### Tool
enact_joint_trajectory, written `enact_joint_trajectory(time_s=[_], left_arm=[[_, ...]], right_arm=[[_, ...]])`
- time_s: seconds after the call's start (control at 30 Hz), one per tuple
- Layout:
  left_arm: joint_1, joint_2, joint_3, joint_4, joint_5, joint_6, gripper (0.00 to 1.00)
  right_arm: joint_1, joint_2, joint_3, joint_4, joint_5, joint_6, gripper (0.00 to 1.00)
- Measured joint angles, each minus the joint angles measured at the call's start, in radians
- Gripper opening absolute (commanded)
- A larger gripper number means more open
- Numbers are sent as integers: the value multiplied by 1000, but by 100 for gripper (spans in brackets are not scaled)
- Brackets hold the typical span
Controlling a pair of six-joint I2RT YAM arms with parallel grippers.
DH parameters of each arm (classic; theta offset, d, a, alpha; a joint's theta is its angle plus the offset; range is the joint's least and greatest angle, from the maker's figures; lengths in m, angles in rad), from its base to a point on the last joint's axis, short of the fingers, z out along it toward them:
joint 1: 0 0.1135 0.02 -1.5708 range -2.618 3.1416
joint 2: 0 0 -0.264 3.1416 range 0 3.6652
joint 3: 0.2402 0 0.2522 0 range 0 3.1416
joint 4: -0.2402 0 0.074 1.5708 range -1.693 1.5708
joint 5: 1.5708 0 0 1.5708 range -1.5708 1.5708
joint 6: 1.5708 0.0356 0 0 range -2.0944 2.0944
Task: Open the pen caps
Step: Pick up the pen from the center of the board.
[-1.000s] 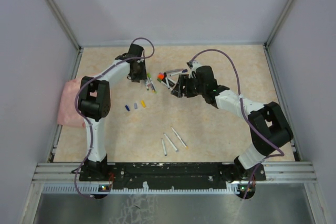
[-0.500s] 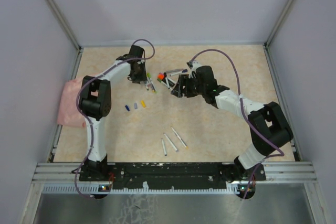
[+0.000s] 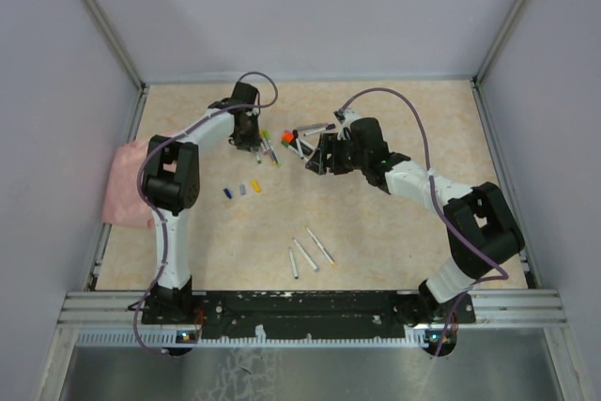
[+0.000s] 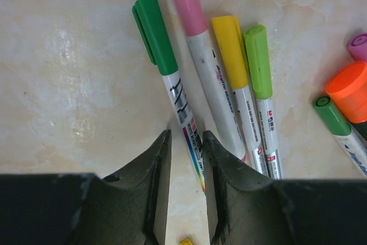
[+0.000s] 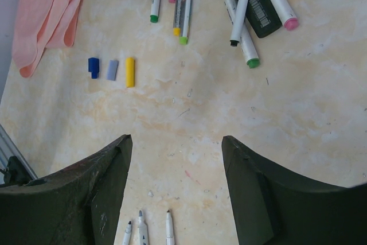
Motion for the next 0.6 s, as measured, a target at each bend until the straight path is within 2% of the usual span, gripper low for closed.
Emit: enact_joint_trajectory(time_s=[0.27, 0.47, 0.6], left_arm=[[-2, -10, -21, -4, -59, 36, 25], [-2, -47, -80, -4, -103, 76, 25], [11, -72, -120, -1, -106, 96, 29]], right_arm=[[0, 0, 0, 0, 0, 0, 64], [0, -3, -21, 10, 1, 8, 64], [0, -15, -37, 15, 1, 11, 64]])
